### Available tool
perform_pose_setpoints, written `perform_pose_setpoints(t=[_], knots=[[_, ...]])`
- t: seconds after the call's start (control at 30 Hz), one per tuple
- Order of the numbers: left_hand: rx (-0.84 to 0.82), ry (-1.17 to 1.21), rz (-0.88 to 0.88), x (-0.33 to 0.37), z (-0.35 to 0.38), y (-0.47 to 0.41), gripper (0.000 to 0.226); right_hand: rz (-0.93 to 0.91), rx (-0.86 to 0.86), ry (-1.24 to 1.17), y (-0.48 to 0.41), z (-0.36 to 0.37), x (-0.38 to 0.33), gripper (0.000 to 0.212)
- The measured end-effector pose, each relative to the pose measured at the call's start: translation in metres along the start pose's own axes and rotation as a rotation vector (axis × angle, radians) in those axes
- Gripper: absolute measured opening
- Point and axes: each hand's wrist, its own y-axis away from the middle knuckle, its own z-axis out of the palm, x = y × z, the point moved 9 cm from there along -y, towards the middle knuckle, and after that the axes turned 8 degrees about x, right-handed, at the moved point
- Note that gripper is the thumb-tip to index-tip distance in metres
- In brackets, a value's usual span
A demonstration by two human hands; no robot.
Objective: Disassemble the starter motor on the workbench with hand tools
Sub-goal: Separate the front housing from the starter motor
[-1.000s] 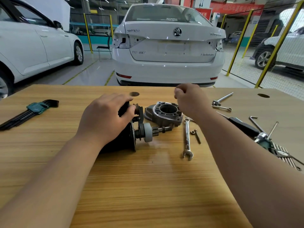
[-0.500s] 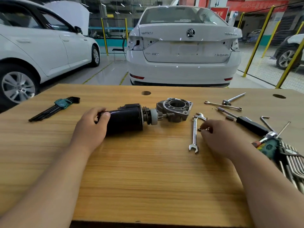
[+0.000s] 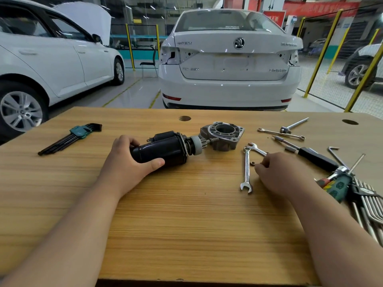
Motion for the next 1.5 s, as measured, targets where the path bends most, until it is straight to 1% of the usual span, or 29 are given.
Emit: perform_pose_setpoints(t=[0.13, 0.23, 0.4, 0.5, 0.57, 0.67, 0.73, 0.8, 0.9, 0.97, 1.07, 1.13, 1.2, 1.27, 1.37, 1.5], knots=[[-0.008, 0.006, 0.034, 0.003, 0.003, 0.001, 0.064, 0.042, -0.035, 0.011, 0.0, 0.003, 0.005, 0.024], [-0.014, 0.014, 0.048, 0.004, 0.003, 0.001, 0.063, 0.041, -0.008, -0.013, 0.0, 0.0, 0.005, 0.023], [-0.025, 0.034, 0.047, 0.001, 0.005, 0.0, 0.061, 0.025, 0.073, -0.131, 0.0, -0.007, 0.001, 0.024], [-0.039, 0.048, 0.055, 0.0, 0.005, -0.002, 0.059, -0.059, 0.17, -0.212, 0.004, -0.016, -0.009, 0.027], [-0.069, 0.064, 0.066, 0.0, 0.005, -0.007, 0.06, -0.15, 0.217, -0.24, 0.01, -0.022, -0.022, 0.022], [-0.093, 0.077, 0.085, -0.001, 0.005, -0.016, 0.065, -0.299, 0.203, -0.282, 0.02, -0.022, -0.044, 0.009], [-0.089, 0.068, 0.094, -0.002, 0.006, -0.018, 0.075, -0.364, 0.191, -0.297, 0.025, -0.021, -0.054, 0.008], [-0.087, 0.084, 0.05, -0.01, 0.009, -0.017, 0.084, -0.394, 0.173, -0.307, 0.027, -0.019, -0.058, 0.009], [-0.085, 0.147, -0.047, -0.021, 0.011, -0.016, 0.078, -0.388, 0.144, -0.336, 0.026, -0.016, -0.058, 0.011], [-0.103, 0.174, -0.12, -0.026, 0.016, -0.017, 0.078, -0.374, 0.126, -0.36, 0.025, -0.015, -0.058, 0.012], [-0.095, 0.227, -0.295, -0.035, 0.025, -0.021, 0.073, -0.375, 0.092, -0.345, 0.026, -0.011, -0.06, 0.01], [-0.076, 0.189, -0.351, -0.038, 0.026, -0.023, 0.073, -0.381, 0.088, -0.338, 0.027, -0.01, -0.063, 0.009], [-0.077, 0.157, -0.311, -0.035, 0.025, -0.025, 0.073, -0.38, 0.086, -0.338, 0.027, -0.009, -0.064, 0.008], [-0.103, 0.153, -0.203, -0.025, 0.021, -0.02, 0.074, -0.377, 0.085, -0.343, 0.026, -0.008, -0.064, 0.009], [-0.097, 0.099, -0.069, -0.015, 0.015, -0.01, 0.09, -0.379, 0.073, -0.347, 0.025, -0.007, -0.065, 0.013], [-0.037, 0.084, 0.018, -0.001, 0.008, -0.001, 0.103, -0.374, 0.067, -0.365, 0.027, -0.01, -0.063, 0.015]])
